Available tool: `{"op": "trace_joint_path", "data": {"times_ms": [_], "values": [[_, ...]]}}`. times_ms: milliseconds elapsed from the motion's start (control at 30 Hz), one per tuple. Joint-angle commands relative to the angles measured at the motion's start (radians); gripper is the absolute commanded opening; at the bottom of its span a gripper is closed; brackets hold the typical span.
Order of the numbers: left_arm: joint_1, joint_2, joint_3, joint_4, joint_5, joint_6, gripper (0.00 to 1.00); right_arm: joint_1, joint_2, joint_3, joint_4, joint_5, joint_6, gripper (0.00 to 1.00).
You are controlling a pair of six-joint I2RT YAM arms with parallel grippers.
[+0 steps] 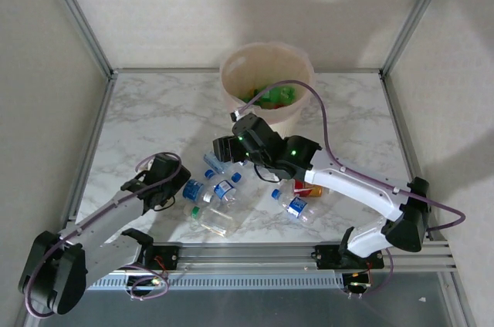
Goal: Put the plastic bottles in the bin
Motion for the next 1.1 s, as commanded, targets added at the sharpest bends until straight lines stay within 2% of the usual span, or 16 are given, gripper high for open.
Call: {"op": "trace_joint_path", "data": {"times_ms": [0,233,433,667,867,1067], "values": [[-0.007,0.024,-0.011,0.032,-0.021,-0.001,0.83,0.016,0.012,-0.02,0.039,-0.018,0.024,0.76],[-0.007,0.026,-0.016,0.048,-0.024,0.001,0.69,0.021,0.007,-0.049,0.049,-0.026,0.036,0.76],[-0.007,0.021,-0.012,0.06,-0.025,-0.001,0.64,0.026,0.006,-0.05,0.052,-0.028,0.039,0.75],[0.004,-0.049,0.014,0.088,-0.011,-0.011,0.64,0.033,0.01,-0.051,0.061,-0.059,0.04,0.75],[0.033,-0.097,0.123,0.101,0.03,0.016,0.63,0.035,0.01,-0.034,0.091,-0.118,0.032,0.75],[0.045,-0.14,0.235,0.103,0.099,0.04,0.63,0.034,0.007,-0.024,0.122,-0.188,0.022,0.82]]}}
